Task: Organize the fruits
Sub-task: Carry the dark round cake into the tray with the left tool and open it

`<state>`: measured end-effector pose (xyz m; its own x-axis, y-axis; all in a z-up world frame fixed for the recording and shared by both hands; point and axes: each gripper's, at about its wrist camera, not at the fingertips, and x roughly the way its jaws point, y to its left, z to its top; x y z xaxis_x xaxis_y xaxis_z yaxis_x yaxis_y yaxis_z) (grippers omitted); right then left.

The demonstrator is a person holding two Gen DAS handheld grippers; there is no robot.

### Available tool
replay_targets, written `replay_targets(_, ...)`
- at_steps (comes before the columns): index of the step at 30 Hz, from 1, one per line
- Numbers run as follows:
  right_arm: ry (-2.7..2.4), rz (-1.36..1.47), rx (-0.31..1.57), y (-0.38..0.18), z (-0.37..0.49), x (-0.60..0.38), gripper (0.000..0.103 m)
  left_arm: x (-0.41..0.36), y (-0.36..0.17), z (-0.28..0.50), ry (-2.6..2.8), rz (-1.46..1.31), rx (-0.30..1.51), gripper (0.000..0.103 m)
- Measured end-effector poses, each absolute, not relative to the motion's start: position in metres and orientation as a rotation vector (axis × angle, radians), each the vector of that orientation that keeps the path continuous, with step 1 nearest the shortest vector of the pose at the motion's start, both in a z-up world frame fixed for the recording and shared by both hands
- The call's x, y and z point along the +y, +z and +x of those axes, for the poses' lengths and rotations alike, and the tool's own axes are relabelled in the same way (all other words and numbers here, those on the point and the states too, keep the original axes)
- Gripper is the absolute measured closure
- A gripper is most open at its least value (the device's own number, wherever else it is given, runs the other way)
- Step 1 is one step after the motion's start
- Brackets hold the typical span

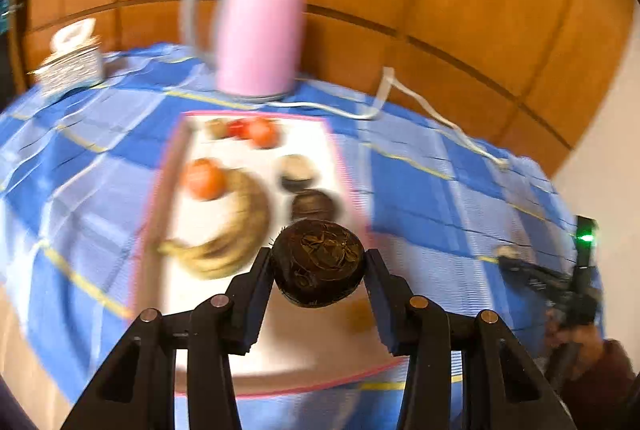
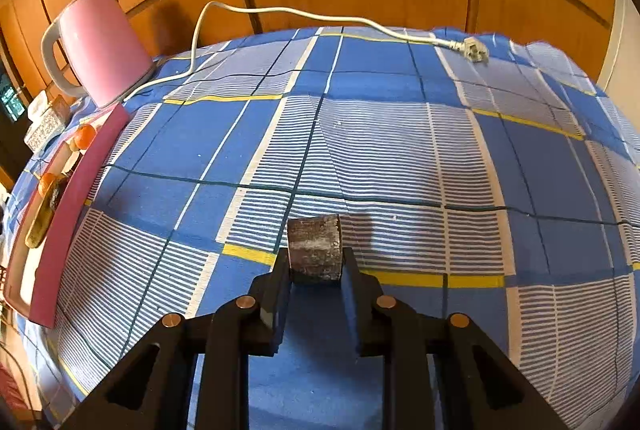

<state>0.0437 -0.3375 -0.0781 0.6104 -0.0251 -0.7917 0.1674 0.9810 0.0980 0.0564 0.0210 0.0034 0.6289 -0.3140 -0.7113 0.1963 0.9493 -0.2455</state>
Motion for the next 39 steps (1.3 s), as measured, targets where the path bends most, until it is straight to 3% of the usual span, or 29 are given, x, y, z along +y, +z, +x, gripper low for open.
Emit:
replay_targets(11, -0.090, 0.234, 0.905, -0.079, 0.039, -0.346, 0.080, 0.017, -0.025, 0.054, -0.302, -0.147, 0.903, 0.057)
replay_targets(18, -0.101, 0.234, 0.876, -0.073, 0.037, -0.347, 0.067, 0.011, -0.028, 0.053, -0.316, -0.142, 0.914, 0.057)
replay_targets(20, -0.109, 0.226, 0.876, -0.072, 0.040, -0.346, 0.067, 0.014, -0.028, 0.054, -0.306, -0.150, 0.911, 0.057)
replay_targets(23, -0.107, 0.212, 0.867, -0.072, 0.041, -0.343, 0.079, 0.019, -0.027, 0.057, -0.305, -0.176, 0.915, 0.057)
replay_targets(36, -0.129, 0.157, 0.876, -0.072, 0.042, -0.336, 0.079, 0.003, -0.044, 0.101, -0.297, -0.193, 0.980, 0.057)
replay_targets(39, -0.130, 0.159, 0.877, -0.072, 0.042, -0.335, 0.079, 0.000, -0.046, 0.105, -0.291, -0.162, 0.957, 0.051)
